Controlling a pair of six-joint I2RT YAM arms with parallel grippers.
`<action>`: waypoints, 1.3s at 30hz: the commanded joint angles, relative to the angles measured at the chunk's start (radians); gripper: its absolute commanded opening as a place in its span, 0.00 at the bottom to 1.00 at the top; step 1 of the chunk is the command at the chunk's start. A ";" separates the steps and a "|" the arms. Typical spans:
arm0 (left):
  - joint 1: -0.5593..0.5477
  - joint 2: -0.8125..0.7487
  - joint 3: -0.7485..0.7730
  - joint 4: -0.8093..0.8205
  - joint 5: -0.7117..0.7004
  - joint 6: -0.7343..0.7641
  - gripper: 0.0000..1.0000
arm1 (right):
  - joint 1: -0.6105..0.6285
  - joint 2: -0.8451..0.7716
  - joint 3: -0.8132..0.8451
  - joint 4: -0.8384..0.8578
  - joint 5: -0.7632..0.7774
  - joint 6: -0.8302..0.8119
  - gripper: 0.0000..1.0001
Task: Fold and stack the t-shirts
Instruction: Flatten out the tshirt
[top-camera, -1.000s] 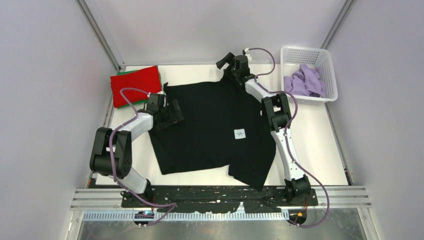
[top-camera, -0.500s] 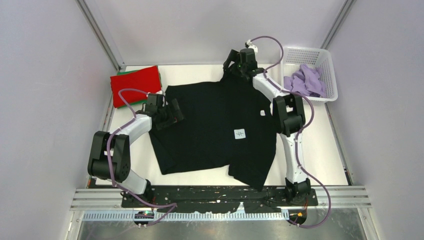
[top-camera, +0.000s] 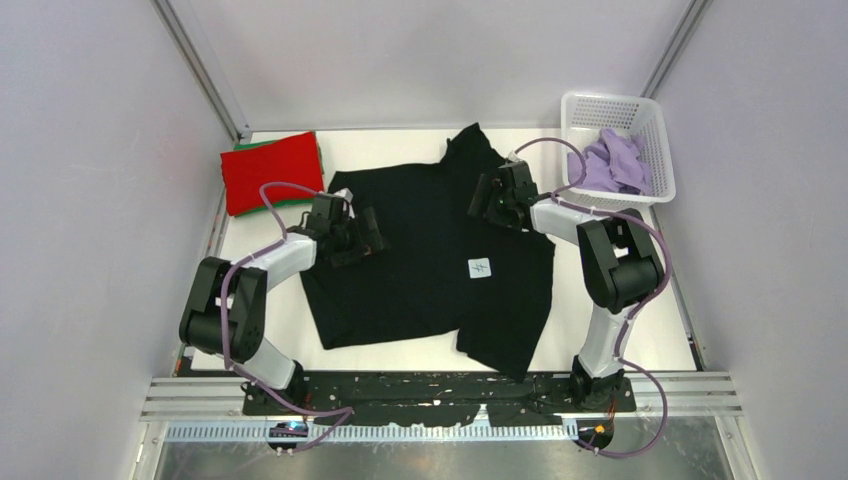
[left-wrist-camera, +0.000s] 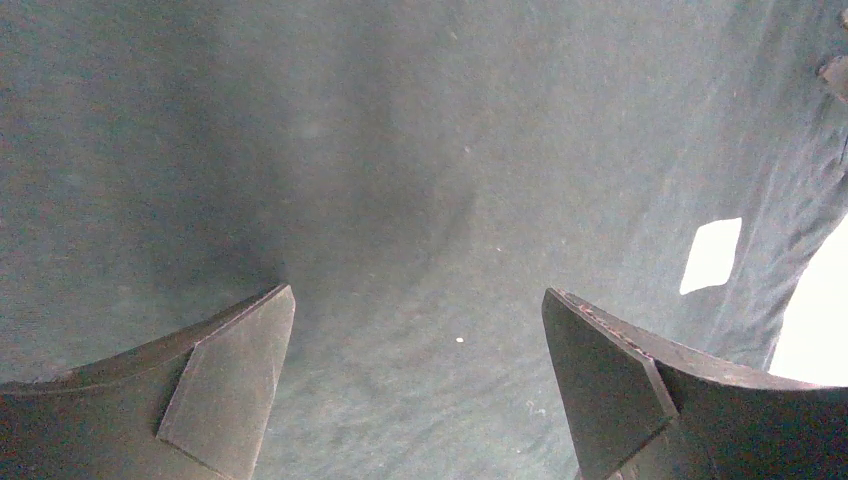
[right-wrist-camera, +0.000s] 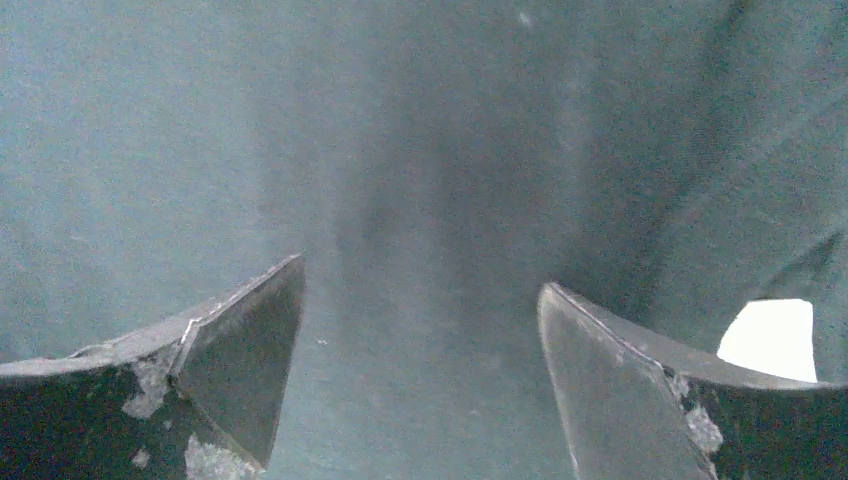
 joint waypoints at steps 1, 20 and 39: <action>-0.041 0.015 -0.015 0.048 0.036 -0.021 1.00 | 0.000 -0.112 -0.131 -0.059 0.048 0.052 0.95; -0.296 -0.329 -0.414 -0.039 0.010 -0.165 0.99 | -0.019 -0.627 -0.582 -0.433 0.171 0.079 0.95; -0.212 -0.070 0.087 -0.131 -0.256 -0.002 1.00 | -0.014 -0.403 -0.147 -0.080 0.054 -0.003 0.95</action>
